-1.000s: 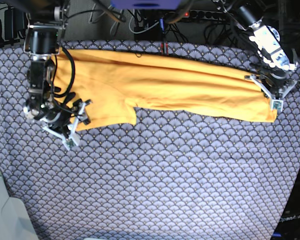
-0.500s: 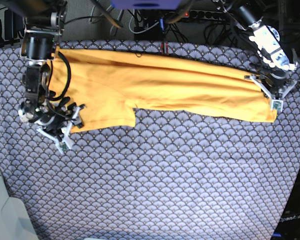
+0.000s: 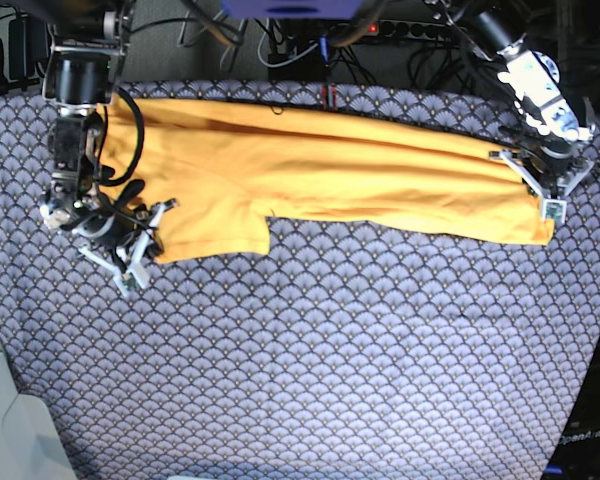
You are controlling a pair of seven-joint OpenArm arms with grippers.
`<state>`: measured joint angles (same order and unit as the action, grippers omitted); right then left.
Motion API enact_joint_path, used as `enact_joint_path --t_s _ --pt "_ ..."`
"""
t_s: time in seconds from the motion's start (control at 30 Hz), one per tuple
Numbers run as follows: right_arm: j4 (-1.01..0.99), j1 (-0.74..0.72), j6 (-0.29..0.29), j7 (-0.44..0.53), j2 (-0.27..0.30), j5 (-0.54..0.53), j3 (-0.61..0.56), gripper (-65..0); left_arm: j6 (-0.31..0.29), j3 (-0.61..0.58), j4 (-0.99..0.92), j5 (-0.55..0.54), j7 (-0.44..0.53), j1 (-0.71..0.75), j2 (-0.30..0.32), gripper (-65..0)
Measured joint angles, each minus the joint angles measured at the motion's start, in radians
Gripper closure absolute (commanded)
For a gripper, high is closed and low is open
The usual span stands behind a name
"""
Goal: Fold the T-shirt properly
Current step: 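Drag the pinched sleeve end with the right gripper toward the robot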
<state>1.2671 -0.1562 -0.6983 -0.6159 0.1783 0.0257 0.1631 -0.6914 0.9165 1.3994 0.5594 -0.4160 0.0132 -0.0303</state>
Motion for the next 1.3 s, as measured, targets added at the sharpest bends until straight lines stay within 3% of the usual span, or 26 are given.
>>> enact_joint_path --t_s 0.4,0.5,0.67,0.93,1.07,1.3 --pt "0.475 0.229 -0.004 -0.069 -0.002 0.018 -0.003 0.0 0.0 -0.002 0.0 0.001 -0.001 0.0 0.0 0.0" --pt "0.552 0.287 -0.003 -0.077 0.01 -0.055 -0.012 0.0 0.003 -0.002 0.0 0.0 -0.001 0.0 0.0 0.0" --pt "0.667 0.415 0.003 -0.074 0.103 -0.188 -0.014 0.0 0.0 -0.002 0.0 0.0 -0.001 0.0 0.002 0.0" --pt "0.676 0.537 -0.004 -0.063 0.288 -0.437 -0.021 0.0 0.0 -0.002 -0.002 0.001 -0.001 0.0 0.002 0.0" --pt "0.682 0.6 -0.001 0.0 0.369 -0.541 -0.021 0.0 0.0 -0.002 -0.002 0.0 0.0 0.0 0.002 0.0" --pt "0.681 0.712 0.0 0.109 0.393 -0.547 -0.018 0.0 0.0 -0.002 -0.002 0.0 -0.001 0.0 0.003 0.0"
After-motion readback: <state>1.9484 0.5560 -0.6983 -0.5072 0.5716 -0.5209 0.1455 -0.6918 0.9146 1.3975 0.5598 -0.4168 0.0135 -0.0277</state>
